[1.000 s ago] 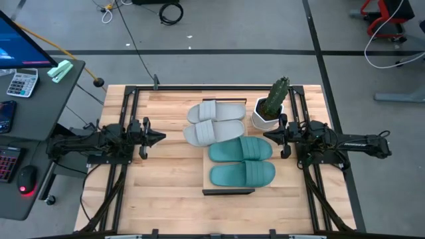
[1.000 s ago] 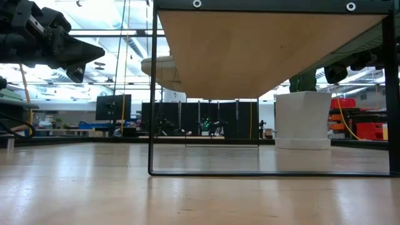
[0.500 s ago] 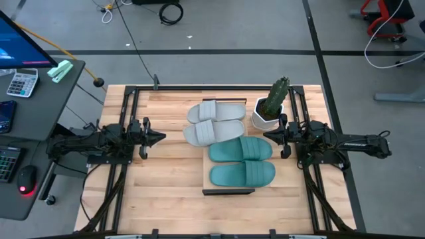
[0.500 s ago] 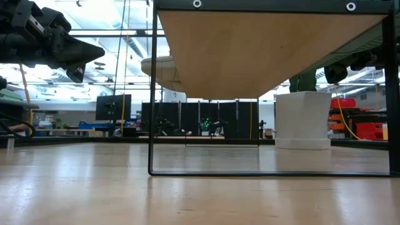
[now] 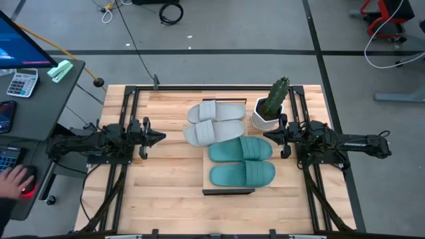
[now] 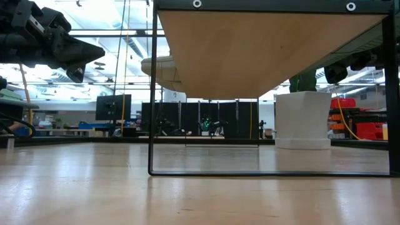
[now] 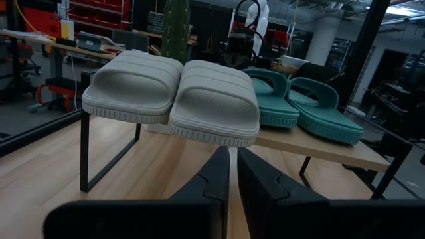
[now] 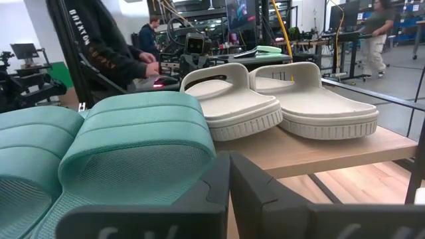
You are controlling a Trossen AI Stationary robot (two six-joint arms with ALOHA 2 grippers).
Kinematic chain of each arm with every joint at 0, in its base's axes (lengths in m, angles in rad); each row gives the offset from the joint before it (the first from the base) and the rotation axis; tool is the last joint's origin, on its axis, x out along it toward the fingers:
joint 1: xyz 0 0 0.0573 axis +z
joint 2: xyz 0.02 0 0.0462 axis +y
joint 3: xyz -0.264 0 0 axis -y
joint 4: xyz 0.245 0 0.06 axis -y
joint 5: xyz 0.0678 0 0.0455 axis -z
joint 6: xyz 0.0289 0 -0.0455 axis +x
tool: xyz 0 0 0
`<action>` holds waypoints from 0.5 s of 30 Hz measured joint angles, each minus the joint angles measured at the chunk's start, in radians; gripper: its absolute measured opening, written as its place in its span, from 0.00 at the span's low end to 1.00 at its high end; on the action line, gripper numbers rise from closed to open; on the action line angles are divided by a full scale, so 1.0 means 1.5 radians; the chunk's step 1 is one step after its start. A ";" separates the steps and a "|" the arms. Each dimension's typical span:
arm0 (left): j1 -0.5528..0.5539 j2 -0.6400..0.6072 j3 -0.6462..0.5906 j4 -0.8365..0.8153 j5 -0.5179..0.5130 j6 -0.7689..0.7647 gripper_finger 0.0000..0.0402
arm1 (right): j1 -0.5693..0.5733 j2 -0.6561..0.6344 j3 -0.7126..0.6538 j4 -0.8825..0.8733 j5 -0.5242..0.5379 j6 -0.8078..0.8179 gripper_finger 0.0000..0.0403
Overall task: Pick and place slides into the shelf
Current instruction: Return to Home Position
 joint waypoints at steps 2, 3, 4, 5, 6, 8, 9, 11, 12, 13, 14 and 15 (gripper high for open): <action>0.000 0.000 0.000 0.000 0.000 0.000 0.09 | 0.000 0.000 0.000 0.000 0.000 0.000 0.04; 0.000 0.000 0.000 0.000 0.000 0.000 0.09 | 0.000 0.000 0.000 0.000 0.000 0.000 0.04; 0.000 0.000 0.000 0.000 0.000 0.000 0.08 | 0.000 0.000 0.000 0.000 0.000 0.000 0.04; 0.000 0.000 0.000 0.000 0.000 0.000 0.08 | 0.000 0.000 0.000 0.000 0.000 0.000 0.04; 0.000 0.000 0.000 0.000 0.000 0.000 0.07 | 0.000 0.000 0.000 0.000 0.000 0.000 0.04; 0.000 0.000 0.000 0.000 0.000 0.000 0.06 | 0.000 0.000 0.000 0.000 0.000 0.000 0.04; 0.000 0.000 0.000 0.000 0.000 0.000 0.06 | 0.000 0.000 0.000 0.000 0.000 0.000 0.04; 0.000 0.000 0.000 0.000 0.000 0.000 0.05 | 0.000 0.000 0.000 0.000 0.000 0.000 0.04; 0.000 0.000 0.000 0.000 0.000 0.000 0.05 | 0.000 0.000 0.000 0.000 0.000 0.000 0.04; 0.000 0.000 0.000 0.000 0.000 0.000 0.05 | 0.000 0.000 0.000 0.000 0.000 0.000 0.04; 0.000 0.000 0.000 0.000 0.000 0.000 0.05 | 0.000 0.000 0.000 0.000 0.000 0.000 0.04; 0.000 0.000 0.000 0.000 0.000 0.000 0.06 | 0.000 0.000 0.000 0.000 0.000 0.000 0.04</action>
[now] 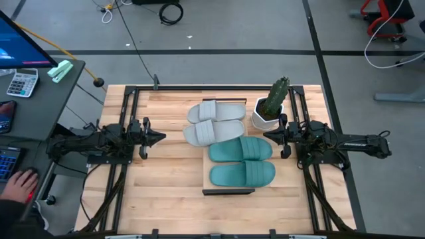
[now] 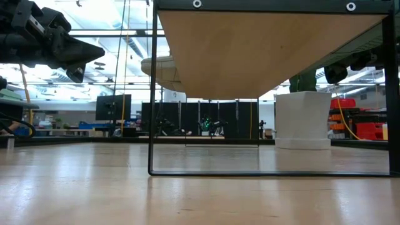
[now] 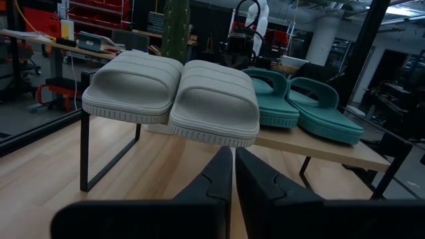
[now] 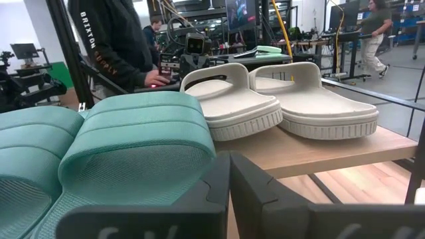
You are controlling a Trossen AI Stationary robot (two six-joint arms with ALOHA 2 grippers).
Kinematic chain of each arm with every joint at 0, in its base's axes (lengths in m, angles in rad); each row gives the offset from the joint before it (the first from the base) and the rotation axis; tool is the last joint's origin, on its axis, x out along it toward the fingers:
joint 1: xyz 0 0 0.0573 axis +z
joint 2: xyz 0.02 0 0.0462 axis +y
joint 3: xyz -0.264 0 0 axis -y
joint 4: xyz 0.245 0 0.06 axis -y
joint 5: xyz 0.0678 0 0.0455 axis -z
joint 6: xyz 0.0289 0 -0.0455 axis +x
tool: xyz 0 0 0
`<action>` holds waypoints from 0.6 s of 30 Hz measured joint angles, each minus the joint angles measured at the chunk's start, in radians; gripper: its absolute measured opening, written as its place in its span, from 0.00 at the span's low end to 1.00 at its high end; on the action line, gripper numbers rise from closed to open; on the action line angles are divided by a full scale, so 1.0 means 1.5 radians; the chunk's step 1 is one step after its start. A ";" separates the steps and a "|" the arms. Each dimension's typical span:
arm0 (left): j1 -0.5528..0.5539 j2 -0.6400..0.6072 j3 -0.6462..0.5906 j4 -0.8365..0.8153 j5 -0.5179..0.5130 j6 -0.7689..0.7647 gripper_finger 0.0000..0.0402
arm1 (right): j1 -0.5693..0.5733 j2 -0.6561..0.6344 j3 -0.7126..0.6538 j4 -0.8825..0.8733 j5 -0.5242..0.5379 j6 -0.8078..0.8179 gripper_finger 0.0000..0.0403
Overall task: Pick and place slides into the shelf
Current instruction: Return to Home Position
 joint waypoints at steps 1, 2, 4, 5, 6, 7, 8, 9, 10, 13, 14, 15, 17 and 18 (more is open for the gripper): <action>0.000 0.000 0.000 0.000 0.000 0.000 0.06 | 0.000 0.000 0.000 0.000 0.000 0.000 0.04; 0.000 0.000 0.000 0.000 0.000 0.000 0.07 | 0.000 0.000 0.000 0.000 0.000 0.000 0.04; 0.000 0.000 0.000 0.000 0.000 0.000 0.08 | 0.000 0.000 0.000 0.000 0.000 0.000 0.04; 0.000 0.000 0.000 0.000 0.000 0.000 0.08 | 0.000 0.000 0.000 0.000 0.000 0.000 0.04; 0.000 0.000 0.000 0.000 0.000 0.000 0.08 | 0.000 0.000 0.000 0.000 0.000 0.000 0.04; 0.000 0.000 0.000 0.000 0.000 0.000 0.09 | 0.000 0.000 0.000 0.000 0.000 0.000 0.04; 0.000 0.000 0.000 0.000 0.000 0.000 0.09 | 0.000 0.000 0.000 0.000 0.000 0.000 0.04; 0.000 0.000 0.000 0.000 0.000 0.000 0.09 | 0.000 0.000 0.000 0.000 0.000 0.000 0.04; 0.000 0.000 0.000 0.000 0.000 0.000 0.09 | 0.000 0.000 0.000 0.000 0.000 0.000 0.04; 0.000 0.000 0.000 0.000 0.000 0.000 0.08 | 0.000 0.000 0.000 0.000 0.000 0.000 0.04; 0.000 0.000 0.000 0.000 0.000 0.000 0.07 | 0.000 0.000 0.000 0.000 0.000 0.000 0.04; 0.000 0.000 0.000 0.000 0.000 0.000 0.07 | 0.000 0.000 0.000 0.000 0.000 0.000 0.04; 0.000 0.000 0.000 0.000 0.000 0.000 0.06 | 0.000 0.000 0.000 0.000 0.000 0.000 0.04; 0.000 0.000 0.000 0.000 0.000 0.000 0.06 | 0.000 0.000 0.000 0.000 0.000 0.000 0.04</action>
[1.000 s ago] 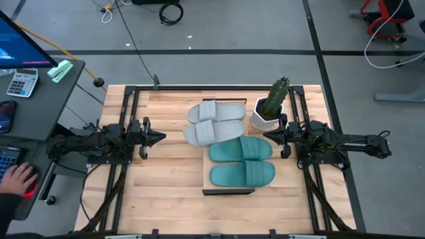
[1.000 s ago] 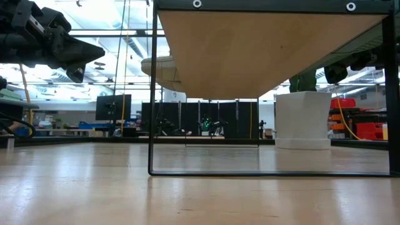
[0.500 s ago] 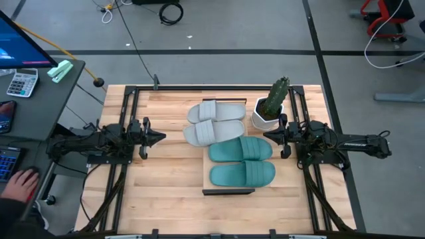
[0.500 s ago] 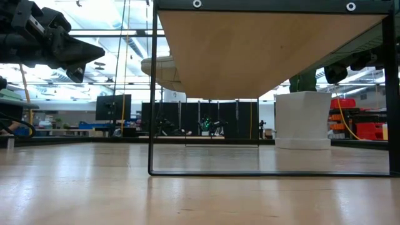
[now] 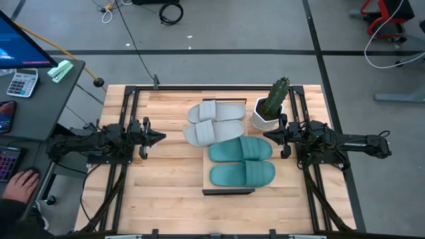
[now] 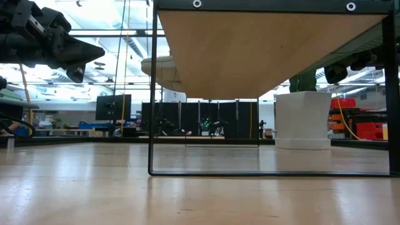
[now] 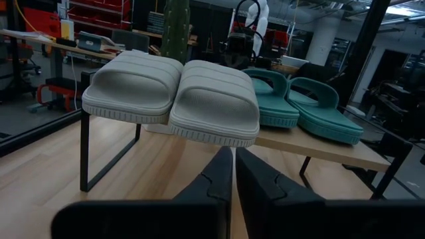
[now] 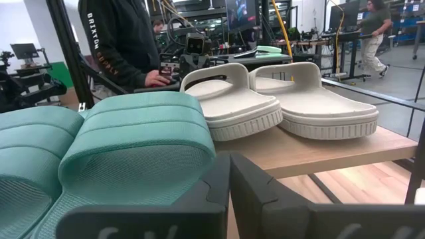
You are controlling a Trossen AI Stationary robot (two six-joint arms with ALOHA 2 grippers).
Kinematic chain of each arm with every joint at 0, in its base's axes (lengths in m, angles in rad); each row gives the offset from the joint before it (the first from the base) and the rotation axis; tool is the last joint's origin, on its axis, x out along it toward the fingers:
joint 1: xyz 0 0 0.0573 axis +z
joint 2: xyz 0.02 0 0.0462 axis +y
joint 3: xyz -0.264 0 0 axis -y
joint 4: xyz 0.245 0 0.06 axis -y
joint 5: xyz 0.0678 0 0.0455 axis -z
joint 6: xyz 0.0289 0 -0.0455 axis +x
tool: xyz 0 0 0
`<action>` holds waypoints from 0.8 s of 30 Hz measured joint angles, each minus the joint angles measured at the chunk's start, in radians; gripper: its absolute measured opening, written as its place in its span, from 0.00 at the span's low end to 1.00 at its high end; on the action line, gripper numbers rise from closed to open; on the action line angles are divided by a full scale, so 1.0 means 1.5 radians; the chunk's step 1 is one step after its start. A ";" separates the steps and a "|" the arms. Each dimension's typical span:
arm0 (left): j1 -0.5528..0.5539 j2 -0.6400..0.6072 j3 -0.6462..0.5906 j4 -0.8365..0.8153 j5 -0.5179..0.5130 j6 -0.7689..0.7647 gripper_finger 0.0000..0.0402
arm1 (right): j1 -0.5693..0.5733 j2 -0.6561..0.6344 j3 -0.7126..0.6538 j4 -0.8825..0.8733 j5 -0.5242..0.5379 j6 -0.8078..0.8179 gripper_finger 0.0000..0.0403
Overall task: Pick and place slides into the shelf
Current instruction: Return to Home Position
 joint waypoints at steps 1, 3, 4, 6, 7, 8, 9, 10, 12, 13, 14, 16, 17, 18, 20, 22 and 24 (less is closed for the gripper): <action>0.000 0.000 0.000 0.000 0.000 0.000 0.06 | 0.000 0.000 0.000 0.000 0.000 0.000 0.04; 0.000 0.000 0.000 0.000 0.000 0.000 0.06 | 0.000 0.000 0.000 0.000 0.000 0.000 0.04; 0.000 0.000 0.000 0.000 0.000 0.000 0.07 | 0.000 0.000 0.000 0.000 0.000 0.000 0.04; 0.000 0.000 0.000 0.000 0.000 0.000 0.07 | 0.000 0.000 0.000 0.000 0.000 0.000 0.04; 0.000 0.000 0.000 0.000 0.000 0.000 0.08 | 0.000 0.000 0.000 0.000 0.000 0.000 0.04; 0.000 0.000 0.000 0.000 0.000 0.000 0.08 | 0.000 0.000 0.000 0.000 0.000 0.000 0.04; 0.000 0.000 0.000 0.000 0.000 0.000 0.09 | 0.000 0.000 0.000 0.000 0.000 0.000 0.04; 0.000 0.000 0.000 0.000 0.000 0.000 0.09 | 0.000 0.000 0.000 0.000 0.000 0.000 0.04; 0.000 0.000 0.000 0.000 0.000 0.000 0.09 | 0.000 0.000 0.000 0.000 0.000 0.000 0.04; 0.000 0.000 0.000 0.000 0.000 0.000 0.10 | 0.000 0.000 0.000 0.000 0.000 0.000 0.04; 0.000 0.000 0.000 0.000 0.000 0.000 0.10 | 0.000 0.000 0.000 0.000 0.000 0.000 0.04; 0.000 0.000 0.000 0.000 0.000 0.000 0.09 | 0.000 0.000 0.000 0.000 0.000 0.000 0.04; 0.000 0.000 0.000 0.000 0.000 0.000 0.09 | 0.000 0.000 0.000 0.000 0.000 0.000 0.04; 0.000 0.000 0.000 0.000 0.000 0.000 0.09 | 0.000 0.000 0.000 0.000 0.000 0.000 0.04; 0.000 0.000 0.000 0.000 0.000 0.000 0.08 | 0.000 0.000 0.000 0.000 0.000 0.000 0.04; 0.000 0.000 0.000 0.000 0.000 0.000 0.07 | 0.000 0.000 0.000 0.000 0.000 0.000 0.04; 0.000 0.000 0.000 0.000 0.000 0.000 0.06 | 0.000 0.000 0.000 0.000 0.000 0.000 0.04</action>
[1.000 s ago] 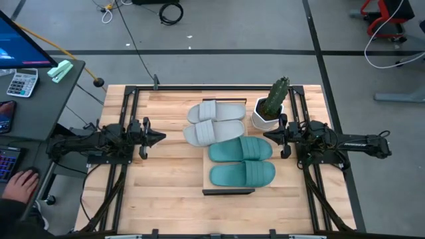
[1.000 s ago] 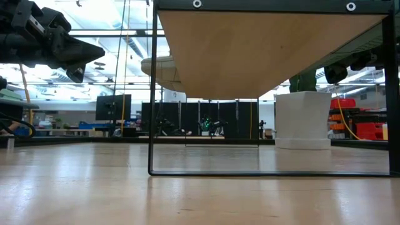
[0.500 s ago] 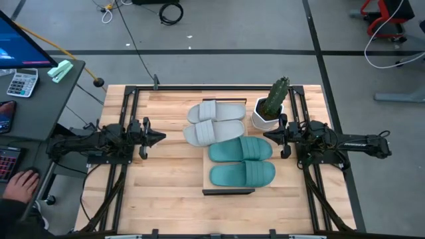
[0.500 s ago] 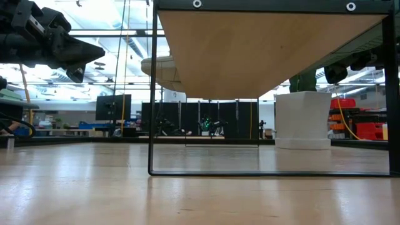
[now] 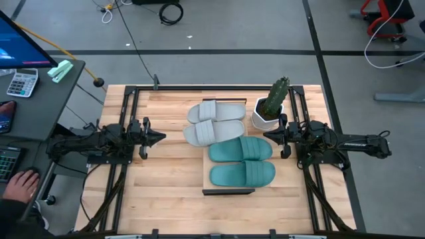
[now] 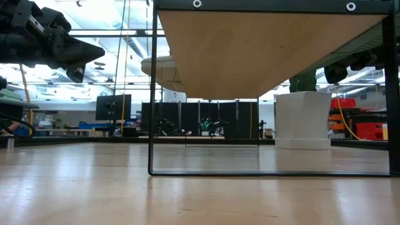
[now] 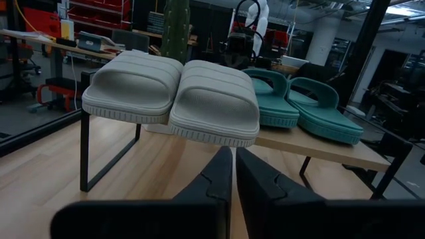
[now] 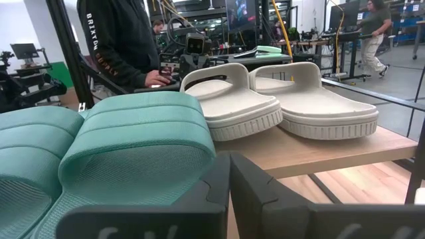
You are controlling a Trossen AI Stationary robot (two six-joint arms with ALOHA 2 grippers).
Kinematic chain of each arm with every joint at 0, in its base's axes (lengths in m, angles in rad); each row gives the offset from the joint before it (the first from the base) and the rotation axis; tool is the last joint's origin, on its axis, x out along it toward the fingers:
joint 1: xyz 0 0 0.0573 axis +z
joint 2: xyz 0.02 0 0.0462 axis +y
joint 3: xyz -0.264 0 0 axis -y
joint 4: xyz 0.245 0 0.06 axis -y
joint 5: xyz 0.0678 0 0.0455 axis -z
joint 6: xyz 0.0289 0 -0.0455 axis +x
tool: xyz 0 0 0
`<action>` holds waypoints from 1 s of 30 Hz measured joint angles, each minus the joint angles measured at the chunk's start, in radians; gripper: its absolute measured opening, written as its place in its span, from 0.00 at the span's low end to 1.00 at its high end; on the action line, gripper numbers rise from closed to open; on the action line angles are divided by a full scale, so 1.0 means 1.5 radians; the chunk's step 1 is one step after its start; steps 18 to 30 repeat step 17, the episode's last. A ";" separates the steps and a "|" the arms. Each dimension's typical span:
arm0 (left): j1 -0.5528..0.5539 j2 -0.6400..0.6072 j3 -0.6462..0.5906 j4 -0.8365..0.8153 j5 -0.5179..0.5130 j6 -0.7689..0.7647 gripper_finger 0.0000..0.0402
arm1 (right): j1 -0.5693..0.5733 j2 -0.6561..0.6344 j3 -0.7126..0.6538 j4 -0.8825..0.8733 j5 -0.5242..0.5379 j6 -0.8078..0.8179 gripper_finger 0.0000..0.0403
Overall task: Pick and place slides into the shelf
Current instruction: Return to Home Position
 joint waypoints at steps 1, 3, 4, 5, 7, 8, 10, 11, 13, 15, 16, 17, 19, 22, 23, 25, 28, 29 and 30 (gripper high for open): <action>0.000 0.000 0.000 0.000 0.000 0.000 0.06 | 0.000 0.000 0.000 0.000 0.000 0.000 0.04; 0.000 0.000 0.000 0.000 0.000 0.000 0.06 | 0.000 0.000 0.000 0.000 0.000 0.000 0.04; 0.000 0.000 0.000 0.000 0.000 0.000 0.06 | 0.000 0.000 0.000 0.000 0.000 0.000 0.04; 0.000 0.000 0.000 0.000 0.000 0.000 0.06 | 0.000 0.000 0.000 0.000 0.000 0.000 0.04; 0.000 0.000 0.000 0.000 0.000 0.000 0.07 | 0.000 0.000 0.000 0.000 0.000 0.000 0.04; 0.000 0.000 0.000 0.000 0.000 0.000 0.07 | 0.000 0.000 0.000 0.000 0.000 0.000 0.04; 0.000 0.000 0.000 0.000 0.000 0.000 0.08 | 0.000 0.000 0.000 0.000 0.000 0.000 0.04; 0.000 0.000 0.000 0.000 0.000 0.001 0.09 | 0.000 0.000 0.000 0.000 0.000 0.000 0.04; 0.000 0.000 0.000 0.000 0.000 0.000 0.09 | 0.000 0.000 0.000 0.000 0.000 0.000 0.04; 0.000 0.000 0.000 0.000 0.000 0.001 0.09 | 0.000 0.000 0.000 0.000 0.000 0.000 0.04; 0.000 0.000 0.000 0.000 0.000 0.000 0.08 | 0.000 0.000 0.000 0.000 0.000 0.000 0.04; 0.000 0.000 0.000 0.000 0.000 0.000 0.08 | 0.000 0.000 0.000 0.000 0.000 0.000 0.04; 0.000 0.000 0.000 0.000 0.000 0.000 0.08 | 0.000 0.000 0.000 0.000 0.000 0.000 0.04; 0.000 0.000 0.000 0.000 0.000 0.000 0.08 | 0.000 0.000 0.000 0.000 0.000 0.000 0.04; 0.000 0.000 0.000 0.000 0.000 0.000 0.08 | 0.000 0.000 0.000 0.000 0.000 0.000 0.04; 0.000 0.000 0.000 0.000 0.000 0.000 0.08 | 0.000 0.000 0.000 0.000 0.000 0.000 0.04; 0.000 0.000 0.000 0.000 0.000 0.000 0.08 | 0.000 0.000 0.000 0.000 0.000 0.000 0.04; 0.000 0.000 0.000 0.000 0.000 0.000 0.08 | 0.000 0.000 0.000 0.000 0.000 0.000 0.04; 0.000 0.000 0.000 0.000 0.000 0.000 0.08 | 0.000 0.000 0.000 0.000 0.000 0.000 0.04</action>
